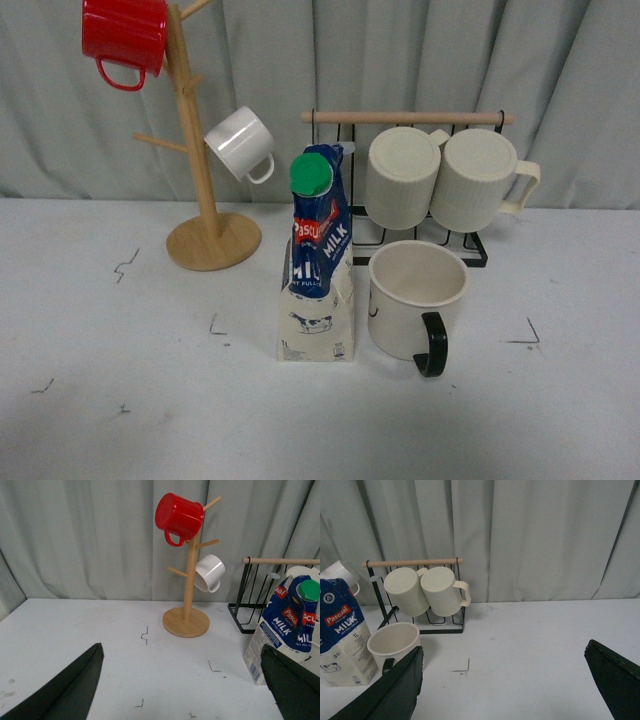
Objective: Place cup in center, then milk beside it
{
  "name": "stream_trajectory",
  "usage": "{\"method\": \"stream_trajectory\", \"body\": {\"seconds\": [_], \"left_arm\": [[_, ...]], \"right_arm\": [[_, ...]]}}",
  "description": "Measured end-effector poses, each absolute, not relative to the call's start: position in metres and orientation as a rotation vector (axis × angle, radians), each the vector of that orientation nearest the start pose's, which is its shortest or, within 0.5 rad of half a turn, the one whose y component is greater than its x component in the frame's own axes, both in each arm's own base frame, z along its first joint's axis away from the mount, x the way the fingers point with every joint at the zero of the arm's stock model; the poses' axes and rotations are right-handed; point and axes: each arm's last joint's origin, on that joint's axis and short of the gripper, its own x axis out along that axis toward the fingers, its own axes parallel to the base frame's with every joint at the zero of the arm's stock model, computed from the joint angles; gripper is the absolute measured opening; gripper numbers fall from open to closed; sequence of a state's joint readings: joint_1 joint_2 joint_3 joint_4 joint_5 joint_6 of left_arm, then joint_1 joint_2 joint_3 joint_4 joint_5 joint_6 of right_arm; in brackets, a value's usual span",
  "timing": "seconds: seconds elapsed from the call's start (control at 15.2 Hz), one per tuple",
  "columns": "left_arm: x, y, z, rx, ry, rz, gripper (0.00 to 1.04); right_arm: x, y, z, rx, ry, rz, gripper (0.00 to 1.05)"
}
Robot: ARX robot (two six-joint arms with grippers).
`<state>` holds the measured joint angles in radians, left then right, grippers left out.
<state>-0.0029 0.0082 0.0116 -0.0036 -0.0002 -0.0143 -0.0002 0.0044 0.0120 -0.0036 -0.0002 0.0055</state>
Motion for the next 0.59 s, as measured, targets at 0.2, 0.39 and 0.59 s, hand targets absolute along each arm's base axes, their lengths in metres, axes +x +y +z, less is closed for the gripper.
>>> {"method": "stream_trajectory", "body": {"seconds": [0.2, 0.39, 0.59], "left_arm": [[0.0975, -0.0003, 0.1665, -0.014, 0.000, -0.003, 0.98], [0.0975, -0.0003, 0.1665, -0.014, 0.001, -0.003, 0.98], [0.0975, -0.0003, 0.1665, -0.014, 0.000, -0.003, 0.98]], "right_arm": [[0.0972, 0.0000, 0.1669, 0.006, -0.004, 0.000, 0.98], [0.0972, 0.0000, 0.1669, 0.006, -0.004, 0.000, 0.98], [0.0972, 0.0000, 0.1669, 0.006, -0.004, 0.000, 0.98]]}}
